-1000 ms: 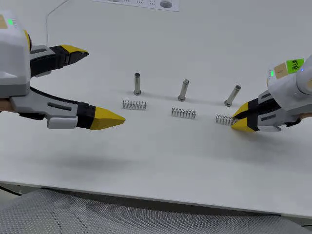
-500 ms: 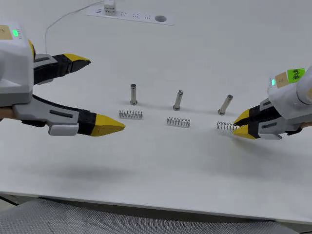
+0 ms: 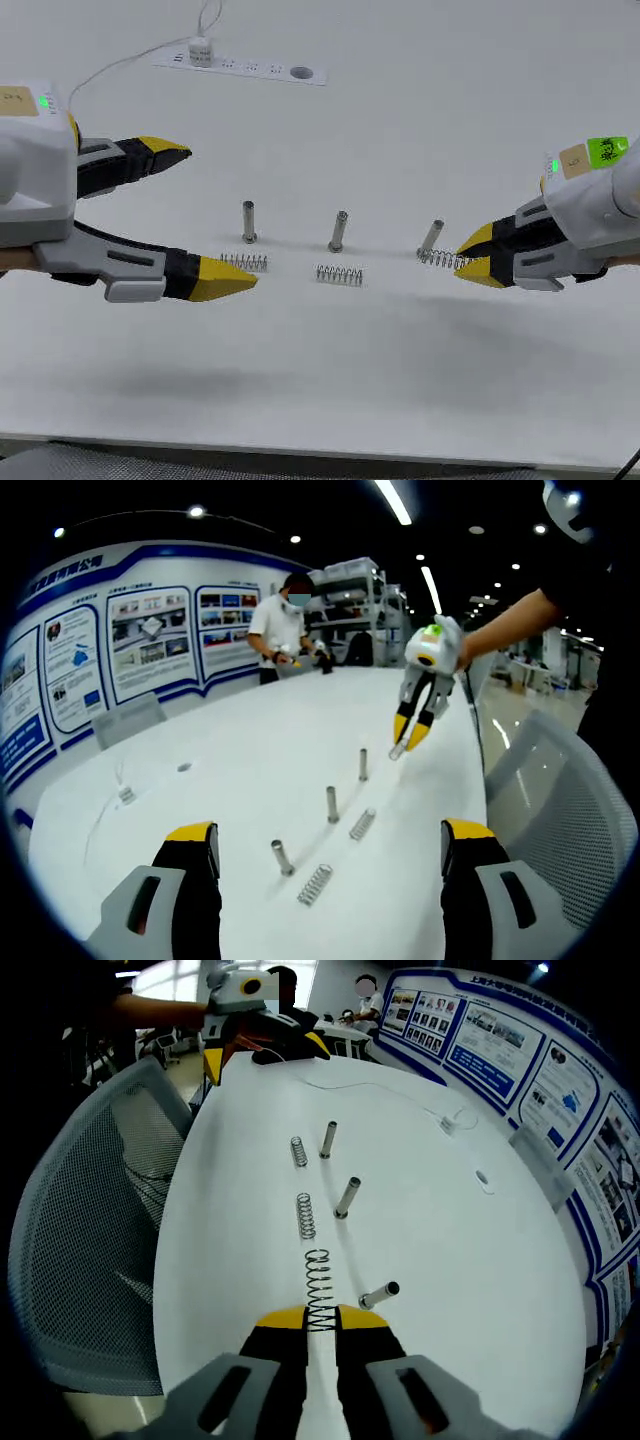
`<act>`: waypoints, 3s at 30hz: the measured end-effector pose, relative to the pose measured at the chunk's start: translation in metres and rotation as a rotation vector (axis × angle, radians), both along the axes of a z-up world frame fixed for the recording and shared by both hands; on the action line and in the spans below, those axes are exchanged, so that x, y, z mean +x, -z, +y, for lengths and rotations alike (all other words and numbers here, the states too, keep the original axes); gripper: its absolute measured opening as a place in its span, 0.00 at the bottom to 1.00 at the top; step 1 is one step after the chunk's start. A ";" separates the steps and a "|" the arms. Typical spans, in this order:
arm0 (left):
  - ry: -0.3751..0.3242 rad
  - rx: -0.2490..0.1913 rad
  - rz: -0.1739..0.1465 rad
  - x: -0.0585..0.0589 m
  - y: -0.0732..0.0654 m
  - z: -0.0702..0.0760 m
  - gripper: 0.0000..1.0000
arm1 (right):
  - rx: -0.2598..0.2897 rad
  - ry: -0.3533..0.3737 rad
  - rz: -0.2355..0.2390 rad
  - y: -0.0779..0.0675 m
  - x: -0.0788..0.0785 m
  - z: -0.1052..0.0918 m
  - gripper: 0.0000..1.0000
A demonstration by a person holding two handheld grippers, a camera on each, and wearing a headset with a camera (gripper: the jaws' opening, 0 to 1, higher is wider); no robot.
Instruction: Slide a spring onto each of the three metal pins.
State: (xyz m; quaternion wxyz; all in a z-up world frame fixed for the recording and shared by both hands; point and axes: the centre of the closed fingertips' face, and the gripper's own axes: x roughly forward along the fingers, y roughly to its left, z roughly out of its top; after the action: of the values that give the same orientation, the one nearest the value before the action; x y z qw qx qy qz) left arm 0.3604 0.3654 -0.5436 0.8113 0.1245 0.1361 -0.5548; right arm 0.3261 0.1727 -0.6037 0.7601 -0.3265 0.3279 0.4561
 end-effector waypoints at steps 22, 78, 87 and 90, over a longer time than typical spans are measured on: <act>0.082 -0.053 0.014 -0.021 -0.003 -0.030 0.81 | 0.019 -0.112 -0.078 -0.042 -0.013 0.050 0.10; 0.321 -0.053 0.051 -0.077 0.019 -0.087 0.15 | 0.045 -0.234 -0.018 -0.032 -0.044 0.108 0.10; 0.328 -0.015 0.003 -0.076 0.022 -0.089 0.11 | 0.039 -0.226 -0.015 -0.033 -0.041 0.107 0.10; 0.335 -0.006 -0.016 -0.076 0.022 -0.090 0.10 | 0.034 -0.231 -0.013 -0.033 -0.041 0.106 0.10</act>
State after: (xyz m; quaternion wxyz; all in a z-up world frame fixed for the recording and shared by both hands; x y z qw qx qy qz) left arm 0.2847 0.2756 -0.5656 0.7088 0.1476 0.1055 -0.6817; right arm 0.2854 0.2792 -0.5709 0.7102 -0.3521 0.2753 0.5440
